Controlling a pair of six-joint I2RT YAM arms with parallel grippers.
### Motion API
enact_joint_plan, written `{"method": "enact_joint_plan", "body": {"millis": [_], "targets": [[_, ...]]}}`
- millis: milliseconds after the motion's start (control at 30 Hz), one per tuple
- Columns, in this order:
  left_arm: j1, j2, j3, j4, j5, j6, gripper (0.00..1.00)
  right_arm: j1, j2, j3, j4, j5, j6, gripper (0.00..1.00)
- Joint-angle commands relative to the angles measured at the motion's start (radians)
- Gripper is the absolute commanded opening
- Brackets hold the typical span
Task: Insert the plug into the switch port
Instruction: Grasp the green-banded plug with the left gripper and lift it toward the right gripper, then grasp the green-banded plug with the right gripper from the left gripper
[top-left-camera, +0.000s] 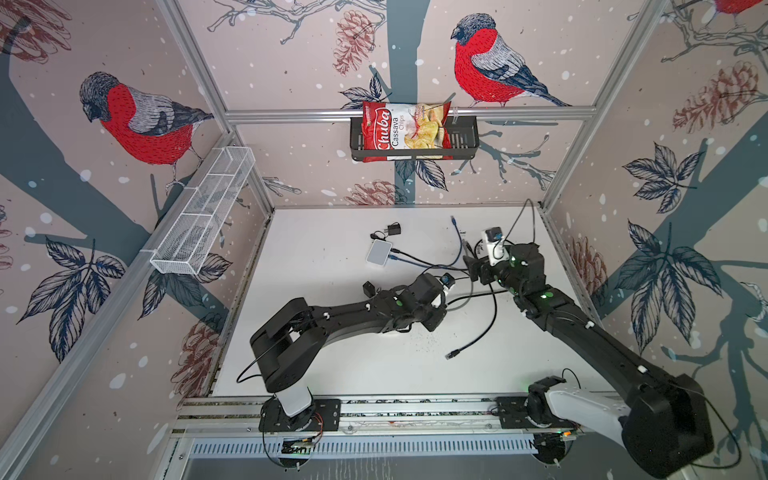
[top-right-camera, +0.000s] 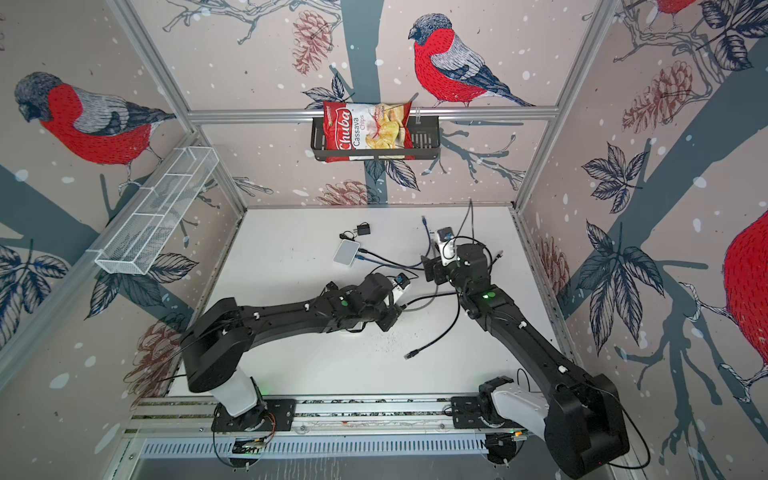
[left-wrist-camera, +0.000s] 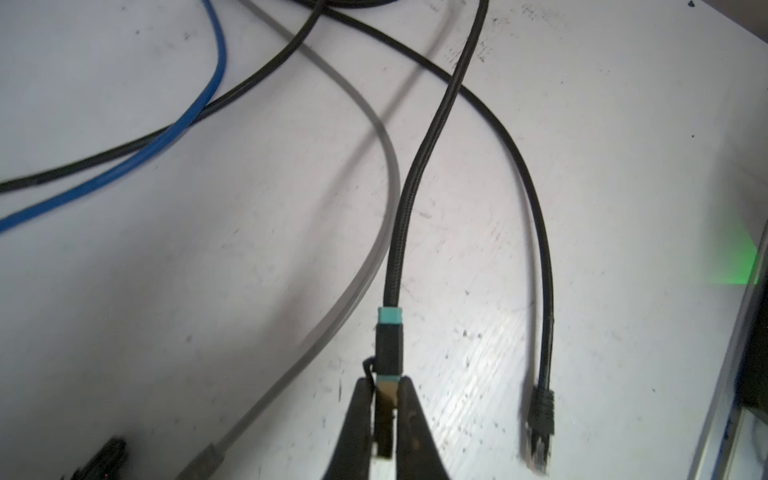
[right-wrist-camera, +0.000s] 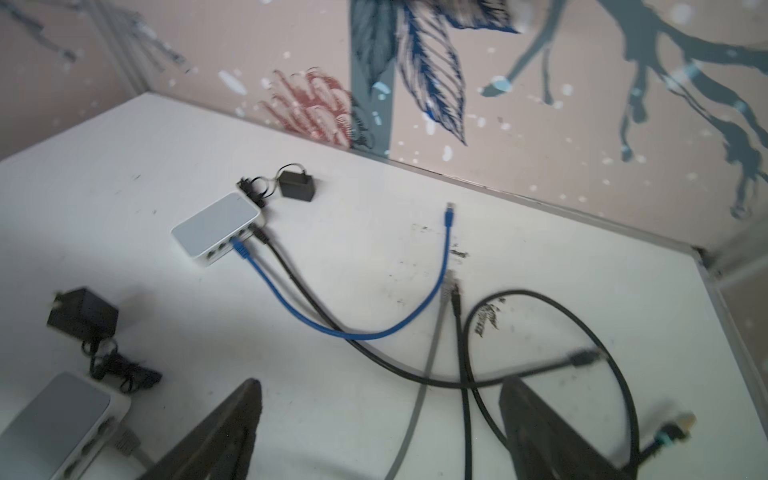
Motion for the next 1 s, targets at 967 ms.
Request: {"method": "enact_joint_plan", "body": {"millis": [967], "targets": [[0.107, -0.29, -0.26, 0.102, 0.168, 0.193, 0.0, 0.203, 0.103, -0.179, 0.127, -0.441, -0.729, 0.55]]}}
